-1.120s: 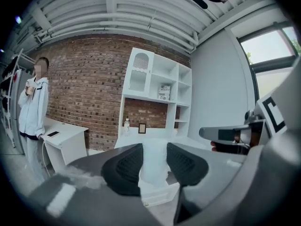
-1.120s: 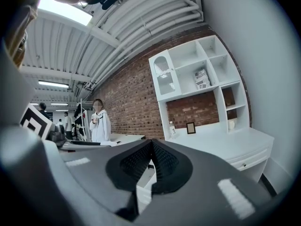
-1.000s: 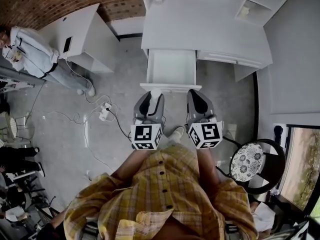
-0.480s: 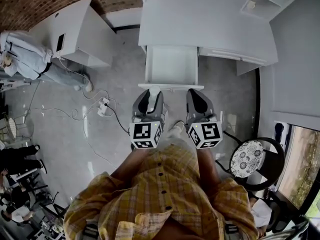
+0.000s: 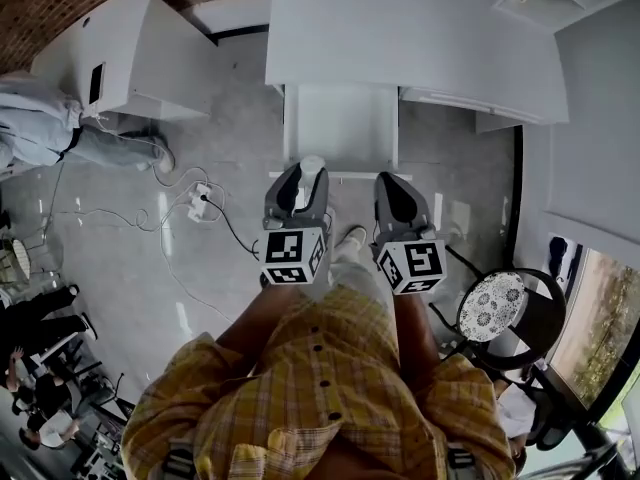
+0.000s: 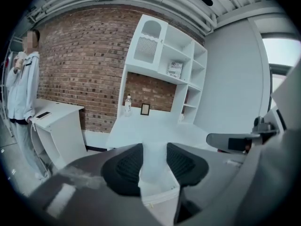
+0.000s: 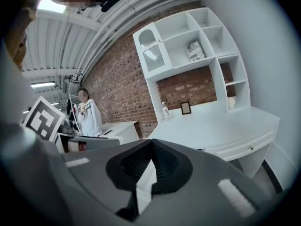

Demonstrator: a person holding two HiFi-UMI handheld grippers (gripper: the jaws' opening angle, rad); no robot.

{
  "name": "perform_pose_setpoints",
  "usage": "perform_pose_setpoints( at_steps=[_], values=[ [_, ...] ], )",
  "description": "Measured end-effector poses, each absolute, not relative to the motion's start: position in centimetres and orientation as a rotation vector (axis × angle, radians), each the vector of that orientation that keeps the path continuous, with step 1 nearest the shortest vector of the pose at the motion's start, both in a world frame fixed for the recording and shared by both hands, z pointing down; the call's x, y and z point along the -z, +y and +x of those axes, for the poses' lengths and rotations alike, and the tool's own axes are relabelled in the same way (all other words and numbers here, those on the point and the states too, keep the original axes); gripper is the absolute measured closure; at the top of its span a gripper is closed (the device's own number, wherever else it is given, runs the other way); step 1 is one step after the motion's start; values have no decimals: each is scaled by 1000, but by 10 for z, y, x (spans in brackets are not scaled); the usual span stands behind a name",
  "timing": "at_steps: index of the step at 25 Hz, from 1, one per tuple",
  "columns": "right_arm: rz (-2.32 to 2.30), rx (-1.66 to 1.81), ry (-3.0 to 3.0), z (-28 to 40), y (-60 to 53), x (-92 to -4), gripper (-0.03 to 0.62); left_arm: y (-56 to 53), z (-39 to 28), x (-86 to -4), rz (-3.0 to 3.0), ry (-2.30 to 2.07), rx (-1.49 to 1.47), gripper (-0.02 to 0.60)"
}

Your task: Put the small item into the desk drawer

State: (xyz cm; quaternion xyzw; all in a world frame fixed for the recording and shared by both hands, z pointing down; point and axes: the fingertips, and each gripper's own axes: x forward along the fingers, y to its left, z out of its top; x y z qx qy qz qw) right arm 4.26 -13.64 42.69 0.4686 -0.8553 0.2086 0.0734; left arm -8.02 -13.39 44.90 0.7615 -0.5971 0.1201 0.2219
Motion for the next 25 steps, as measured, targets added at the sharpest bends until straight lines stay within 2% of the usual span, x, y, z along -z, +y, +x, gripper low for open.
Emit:
perform_pose_setpoints(
  at_steps=[25],
  values=[
    [1424, -757, -2384, 38, -209, -534, 599, -249, -84, -630, 1833, -1416, -528, 413]
  ],
)
